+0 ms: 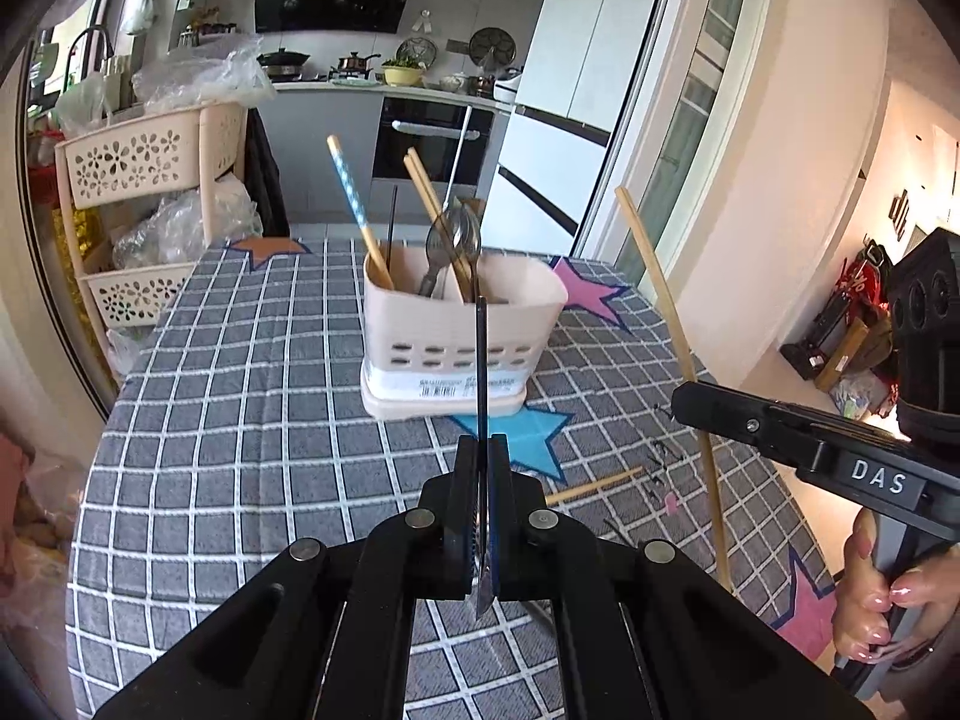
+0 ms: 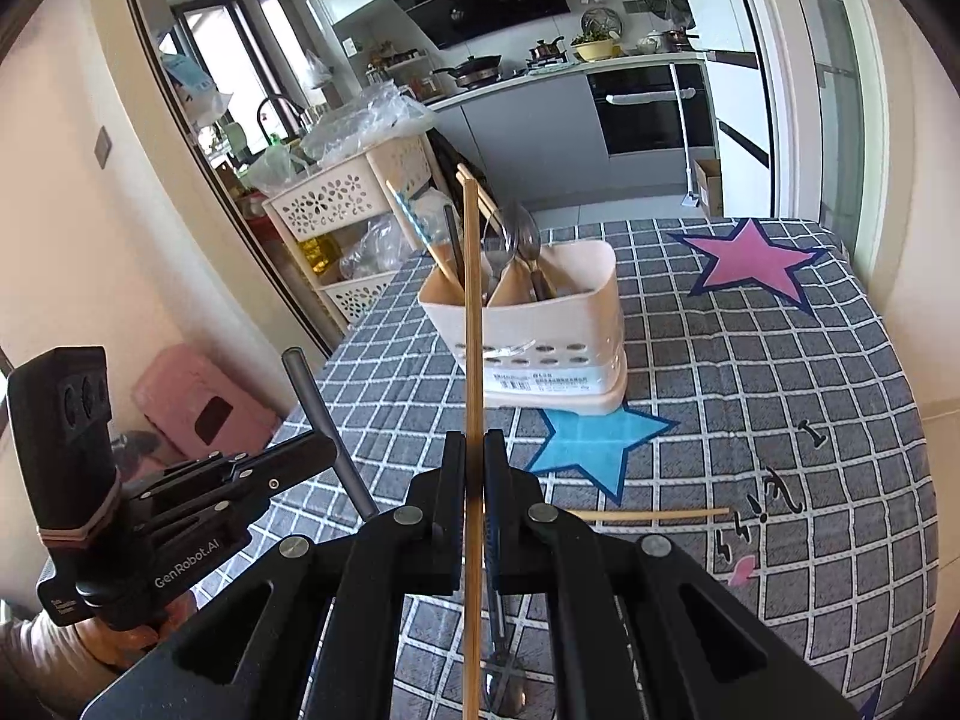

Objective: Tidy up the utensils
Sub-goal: 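Lift and carry the spoon and wooden chopstick over the white holder, both tools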

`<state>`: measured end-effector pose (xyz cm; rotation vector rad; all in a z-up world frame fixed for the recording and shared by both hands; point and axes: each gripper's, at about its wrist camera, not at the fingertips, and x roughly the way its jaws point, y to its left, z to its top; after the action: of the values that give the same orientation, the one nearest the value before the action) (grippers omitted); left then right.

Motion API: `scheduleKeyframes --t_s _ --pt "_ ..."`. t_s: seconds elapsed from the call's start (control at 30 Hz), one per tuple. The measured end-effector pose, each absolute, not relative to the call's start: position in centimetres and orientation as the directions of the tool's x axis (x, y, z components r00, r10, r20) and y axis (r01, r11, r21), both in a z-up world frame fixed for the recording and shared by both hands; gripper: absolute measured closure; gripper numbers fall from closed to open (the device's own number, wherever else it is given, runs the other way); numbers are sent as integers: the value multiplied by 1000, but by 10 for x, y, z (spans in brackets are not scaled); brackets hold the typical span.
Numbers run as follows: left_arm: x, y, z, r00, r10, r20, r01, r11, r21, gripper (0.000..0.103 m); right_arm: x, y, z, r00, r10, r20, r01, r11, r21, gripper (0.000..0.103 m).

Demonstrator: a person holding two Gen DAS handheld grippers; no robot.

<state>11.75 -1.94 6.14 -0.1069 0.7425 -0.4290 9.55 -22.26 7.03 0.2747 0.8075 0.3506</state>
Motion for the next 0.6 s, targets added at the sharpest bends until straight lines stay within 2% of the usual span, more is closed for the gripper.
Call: scheduleKeyframes --t_s 0.6 --pt "171 -7 124 729 -433 -530 348 901 -258 68 155 -228 107 715 382 -586 -199 914 353 97"
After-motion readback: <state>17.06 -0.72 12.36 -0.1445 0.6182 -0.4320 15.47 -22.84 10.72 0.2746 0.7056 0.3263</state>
